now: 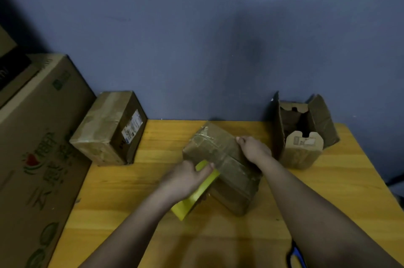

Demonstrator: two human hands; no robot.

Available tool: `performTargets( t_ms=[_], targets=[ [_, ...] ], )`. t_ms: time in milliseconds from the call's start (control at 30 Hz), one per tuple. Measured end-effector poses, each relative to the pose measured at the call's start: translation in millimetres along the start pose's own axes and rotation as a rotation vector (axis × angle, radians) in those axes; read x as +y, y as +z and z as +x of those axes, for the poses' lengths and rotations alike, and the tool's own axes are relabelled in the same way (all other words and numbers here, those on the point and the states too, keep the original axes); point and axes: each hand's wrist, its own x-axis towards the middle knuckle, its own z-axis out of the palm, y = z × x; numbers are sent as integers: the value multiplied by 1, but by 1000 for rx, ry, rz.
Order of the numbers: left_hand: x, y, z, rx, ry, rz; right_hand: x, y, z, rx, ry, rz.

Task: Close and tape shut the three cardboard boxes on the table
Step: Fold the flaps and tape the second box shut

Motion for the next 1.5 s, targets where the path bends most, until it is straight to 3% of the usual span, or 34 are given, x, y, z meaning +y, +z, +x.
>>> performTargets(
  t_ms=[233, 333, 400, 533, 600, 700, 833, 1000, 1100, 1267, 1400, 1500],
  targets=[
    [-24, 21, 4, -17, -105, -202, 2, 15, -1, 134, -57, -56],
    [-34, 29, 0, 21, -119, -256, 6, 31, -7, 423, -316, -164],
    [-37, 35, -4, 41, -111, -309, 6, 37, -10, 461, -463, -254],
    [-41, 44, -5, 86, -107, -404, 7, 42, -33, 405, -470, -464],
    [-42, 46, -5, 72, -109, -452, 7, 49, -51, 370, -475, -454],
    [-44, 47, -4, 42, -100, -500, 11, 57, -66, 185, -494, -391],
    [-43, 45, -1, 16, -115, -517, 11, 51, -67, 105, -496, -432],
    [-46, 42, -3, 2, -86, -535, 9, 54, -74, 227, -571, -472],
    [-50, 42, -3, -5, -62, -559, 10, 66, -78, 202, -663, -432],
    [-64, 47, -11, -130, 2, -761, 13, 63, -77, 126, -660, -485],
    [-84, 62, -14, -175, 19, -838, 8, 73, -76, 191, -605, -409],
    [-88, 67, -12, -115, 112, -650, 9, 71, -75, 210, -587, -368]
  ],
)
